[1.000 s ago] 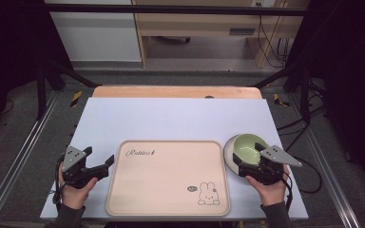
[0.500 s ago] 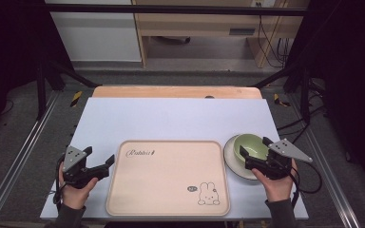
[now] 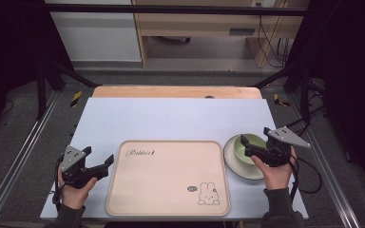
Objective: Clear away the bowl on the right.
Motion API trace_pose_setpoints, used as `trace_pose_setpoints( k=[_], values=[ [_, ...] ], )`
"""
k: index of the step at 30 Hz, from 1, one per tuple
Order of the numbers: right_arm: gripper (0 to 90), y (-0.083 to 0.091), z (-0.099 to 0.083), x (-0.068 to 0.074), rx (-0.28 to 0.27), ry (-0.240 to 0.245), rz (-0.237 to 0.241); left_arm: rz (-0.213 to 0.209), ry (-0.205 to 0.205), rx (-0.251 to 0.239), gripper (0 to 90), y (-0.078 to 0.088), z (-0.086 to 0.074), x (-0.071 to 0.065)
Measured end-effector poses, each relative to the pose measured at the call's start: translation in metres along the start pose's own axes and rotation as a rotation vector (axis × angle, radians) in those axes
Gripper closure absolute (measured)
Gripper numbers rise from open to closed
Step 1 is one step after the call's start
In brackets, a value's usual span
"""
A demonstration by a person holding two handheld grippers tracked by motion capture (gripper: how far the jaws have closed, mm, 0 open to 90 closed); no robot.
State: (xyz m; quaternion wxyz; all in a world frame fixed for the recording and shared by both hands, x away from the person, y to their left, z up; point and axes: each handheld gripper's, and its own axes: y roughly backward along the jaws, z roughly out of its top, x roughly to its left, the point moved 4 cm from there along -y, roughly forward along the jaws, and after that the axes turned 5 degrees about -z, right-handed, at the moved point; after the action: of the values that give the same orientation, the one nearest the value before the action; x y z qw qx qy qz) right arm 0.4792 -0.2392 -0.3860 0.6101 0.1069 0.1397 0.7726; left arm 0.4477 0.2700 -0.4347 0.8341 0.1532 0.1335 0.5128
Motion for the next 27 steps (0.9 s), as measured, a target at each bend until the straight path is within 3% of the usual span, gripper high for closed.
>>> trace_pose_setpoints(
  k=[13,27],
  values=[
    [14.6,-0.016,-0.009,-0.019,0.066,-0.013,-0.039,-0.005,0.004,-0.004,12.5,-0.001,0.000,0.000],
    [15.5,-0.020,-0.023,-0.038,0.118,-0.037,-0.070,-0.005,-0.002,0.005,12.5,-0.002,0.000,-0.001]
  ],
)
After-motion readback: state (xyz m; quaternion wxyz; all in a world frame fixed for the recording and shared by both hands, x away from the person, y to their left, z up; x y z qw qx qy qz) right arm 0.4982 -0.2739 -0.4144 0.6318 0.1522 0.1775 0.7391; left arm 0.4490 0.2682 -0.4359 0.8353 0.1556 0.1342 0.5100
